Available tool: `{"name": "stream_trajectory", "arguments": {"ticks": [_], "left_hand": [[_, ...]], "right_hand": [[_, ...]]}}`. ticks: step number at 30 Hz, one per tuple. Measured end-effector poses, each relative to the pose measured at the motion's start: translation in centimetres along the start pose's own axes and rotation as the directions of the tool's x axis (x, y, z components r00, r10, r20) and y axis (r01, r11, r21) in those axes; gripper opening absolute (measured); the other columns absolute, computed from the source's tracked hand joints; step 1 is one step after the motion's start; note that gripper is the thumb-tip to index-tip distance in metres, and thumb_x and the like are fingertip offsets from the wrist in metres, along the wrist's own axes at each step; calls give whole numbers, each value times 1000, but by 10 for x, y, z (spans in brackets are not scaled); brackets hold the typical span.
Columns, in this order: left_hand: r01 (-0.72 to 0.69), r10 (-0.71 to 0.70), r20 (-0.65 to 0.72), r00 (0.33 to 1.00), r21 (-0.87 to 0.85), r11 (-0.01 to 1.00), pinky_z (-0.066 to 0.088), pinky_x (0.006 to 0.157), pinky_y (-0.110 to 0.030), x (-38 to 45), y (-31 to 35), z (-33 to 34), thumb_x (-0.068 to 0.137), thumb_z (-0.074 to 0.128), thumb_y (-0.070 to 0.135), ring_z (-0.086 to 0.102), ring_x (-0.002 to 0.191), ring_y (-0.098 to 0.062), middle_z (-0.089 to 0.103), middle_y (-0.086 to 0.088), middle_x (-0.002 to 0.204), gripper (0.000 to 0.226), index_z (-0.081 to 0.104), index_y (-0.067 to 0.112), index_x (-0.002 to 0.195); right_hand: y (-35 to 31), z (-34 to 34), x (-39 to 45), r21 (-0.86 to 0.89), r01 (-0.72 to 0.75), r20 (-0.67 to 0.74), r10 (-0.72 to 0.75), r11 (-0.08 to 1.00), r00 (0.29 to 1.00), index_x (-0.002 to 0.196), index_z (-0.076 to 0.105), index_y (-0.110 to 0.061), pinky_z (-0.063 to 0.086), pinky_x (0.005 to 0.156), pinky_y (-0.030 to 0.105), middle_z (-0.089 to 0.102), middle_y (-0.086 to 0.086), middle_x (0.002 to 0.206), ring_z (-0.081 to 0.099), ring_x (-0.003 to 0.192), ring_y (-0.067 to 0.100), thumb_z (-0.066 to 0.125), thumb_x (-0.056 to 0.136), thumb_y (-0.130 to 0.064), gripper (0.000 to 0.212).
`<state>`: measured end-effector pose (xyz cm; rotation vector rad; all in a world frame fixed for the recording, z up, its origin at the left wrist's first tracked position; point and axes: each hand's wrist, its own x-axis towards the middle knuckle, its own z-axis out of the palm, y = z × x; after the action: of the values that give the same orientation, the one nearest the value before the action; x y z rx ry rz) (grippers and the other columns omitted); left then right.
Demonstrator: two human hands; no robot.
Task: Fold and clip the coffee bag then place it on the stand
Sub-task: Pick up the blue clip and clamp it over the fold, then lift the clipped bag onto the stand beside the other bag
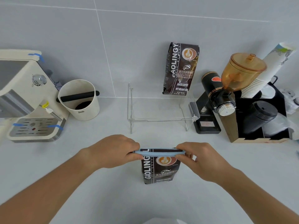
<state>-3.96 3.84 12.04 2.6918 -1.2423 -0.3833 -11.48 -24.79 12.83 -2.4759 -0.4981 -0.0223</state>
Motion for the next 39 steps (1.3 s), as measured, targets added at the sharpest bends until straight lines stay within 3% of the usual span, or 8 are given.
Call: {"name": "stream_trajectory", "arguments": {"ticks": [5, 14, 17, 20, 23, 27, 35, 39], "left_hand": [[-5, 0, -63, 998, -75, 997, 28, 52, -18, 0, -2, 5, 94, 42, 53, 43, 60, -13, 41, 9, 60, 38, 42, 25, 69], [69, -123, -187, 975, -271, 960, 35, 53, -21, -5, -1, 19, 89, 46, 58, 48, 62, -9, 54, 9, 67, 33, 52, 29, 76], [92, -291, -232, 928, -616, 782, 40, 52, -12, -5, 9, 34, 85, 61, 47, 58, 67, -7, 67, 6, 77, 18, 66, 29, 90], [95, -468, -158, 869, -876, 473, 56, 73, -19, -2, 23, 54, 78, 77, 25, 72, 83, -8, 77, 9, 91, 22, 71, 33, 98], [119, -582, -131, 803, -921, 371, 57, 83, -28, 5, 39, 79, 76, 80, 10, 72, 95, -7, 77, 16, 98, 36, 69, 37, 99], [130, -672, -34, 740, -973, 193, 54, 72, -11, -3, 72, 118, 77, 77, 6, 70, 96, 0, 71, 32, 102, 53, 58, 44, 108], [88, -762, -74, 643, -981, 170, 54, 84, -14, -4, 84, 134, 83, 73, 4, 67, 102, 2, 73, 12, 115, 53, 57, 18, 132], [86, -768, -80, 635, -981, 173, 54, 83, -13, 0, 82, 127, 84, 70, 0, 68, 99, 4, 73, 23, 109, 49, 60, 13, 130]], "right_hand": [[-1, 8, -3, -12, 11, -25, -11, 1000, 1000, 94, 68, -14, 35, 50, 2, 68, -6, 73, 49, 57, -2, 67, 88, -19, 7], [4, 12, -4, 214, -95, -89, 116, 972, 989, 93, 71, -26, 38, 51, 3, 65, -24, 80, 57, 66, 5, 74, 83, -13, 16], [9, 18, -6, 341, -177, -116, 227, 924, 967, 92, 71, -37, 40, 52, 5, 69, -17, 79, 59, 64, 5, 74, 82, -11, 28], [18, 29, -9, 436, -336, -48, 394, 835, 918, 94, 72, -35, 47, 55, 11, 72, -14, 83, 63, 68, 7, 72, 83, -9, 29], [24, 45, -14, 550, -420, 49, 474, 722, 879, 103, 73, -27, 56, 66, 20, 74, -12, 98, 68, 88, 8, 71, 83, -3, 31], [17, 77, -39, 659, -458, 90, 541, 597, 836, 101, 71, -23, 56, 71, 17, 77, -11, 100, 67, 103, 3, 70, 82, 1, 31], [14, 90, -34, 635, -448, -5, 584, 629, 812, 81, 68, -35, 51, 68, 8, 75, -16, 90, 68, 92, -1, 68, 85, 2, 37], [12, 91, -32, 615, -427, -54, 576, 663, 816, 81, 66, -33, 49, 65, 5, 75, -16, 88, 68, 83, 3, 66, 87, 2, 35]]}}
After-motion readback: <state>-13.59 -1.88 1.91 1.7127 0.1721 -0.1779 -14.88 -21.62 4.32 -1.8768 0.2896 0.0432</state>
